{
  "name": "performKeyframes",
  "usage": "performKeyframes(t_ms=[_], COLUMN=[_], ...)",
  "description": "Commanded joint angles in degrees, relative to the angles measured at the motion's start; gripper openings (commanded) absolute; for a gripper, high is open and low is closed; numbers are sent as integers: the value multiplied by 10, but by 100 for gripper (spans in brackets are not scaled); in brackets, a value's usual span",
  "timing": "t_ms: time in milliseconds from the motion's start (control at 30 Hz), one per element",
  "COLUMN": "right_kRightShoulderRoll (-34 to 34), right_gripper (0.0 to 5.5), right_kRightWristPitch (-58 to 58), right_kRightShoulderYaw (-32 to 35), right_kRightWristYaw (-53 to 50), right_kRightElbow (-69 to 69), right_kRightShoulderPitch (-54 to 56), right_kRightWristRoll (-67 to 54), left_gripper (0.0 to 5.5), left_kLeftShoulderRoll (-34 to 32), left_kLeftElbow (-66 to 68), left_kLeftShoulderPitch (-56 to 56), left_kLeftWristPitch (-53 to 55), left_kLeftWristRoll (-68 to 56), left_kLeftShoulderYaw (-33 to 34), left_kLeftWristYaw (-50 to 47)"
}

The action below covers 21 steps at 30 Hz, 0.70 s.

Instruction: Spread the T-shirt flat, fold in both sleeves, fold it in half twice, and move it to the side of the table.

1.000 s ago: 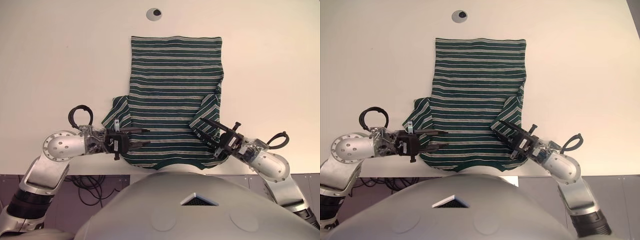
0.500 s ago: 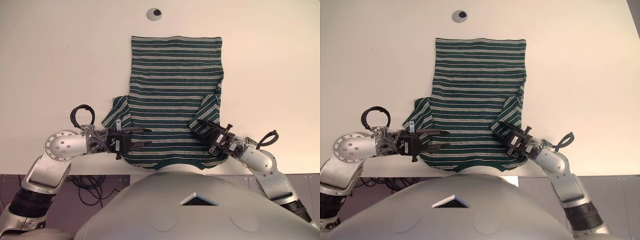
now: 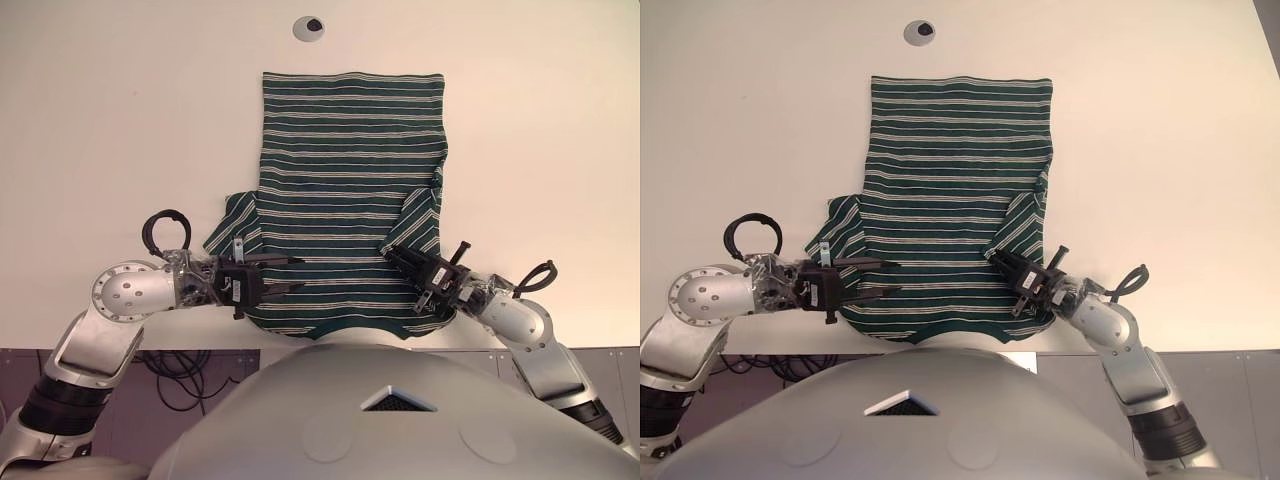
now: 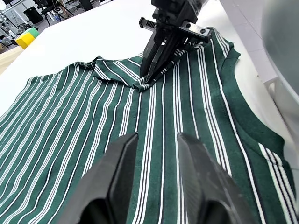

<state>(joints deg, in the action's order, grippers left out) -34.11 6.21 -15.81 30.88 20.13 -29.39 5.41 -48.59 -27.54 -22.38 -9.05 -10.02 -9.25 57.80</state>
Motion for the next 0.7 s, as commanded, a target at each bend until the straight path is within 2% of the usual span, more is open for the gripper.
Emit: performKeyframes(t_ms=[33, 200, 333, 567, 700], right_kRightShoulderRoll=[7, 13, 9, 2, 4], right_gripper=[1, 1, 1, 1, 1], right_kRightWristPitch=[-14, -3, -9, -64, -82], right_kRightShoulderYaw=[5, 22, 69, 123, 141], right_kRightWristYaw=[-1, 0, 7, 32, 37], right_kRightElbow=[-6, 19, 54, 76, 79], right_kRightShoulderPitch=[-3, -7, -15, -22, -22], right_kRightWristRoll=[-5, -47, -116, -226, -249], left_gripper=[148, 148, 148, 148, 148], left_kLeftShoulderRoll=[0, -1, -1, 1, 2], left_kLeftElbow=[-4, -3, -2, -2, 2], left_kLeftShoulderPitch=[4, 3, 2, 6, 10], left_kLeftWristPitch=[-3, -4, -5, -5, -6], left_kLeftWristRoll=[8, 9, 12, 15, 17], left_kLeftShoulderYaw=[-1, -1, -1, -4, -5], left_kLeftWristYaw=[-3, -2, -3, -3, -2])
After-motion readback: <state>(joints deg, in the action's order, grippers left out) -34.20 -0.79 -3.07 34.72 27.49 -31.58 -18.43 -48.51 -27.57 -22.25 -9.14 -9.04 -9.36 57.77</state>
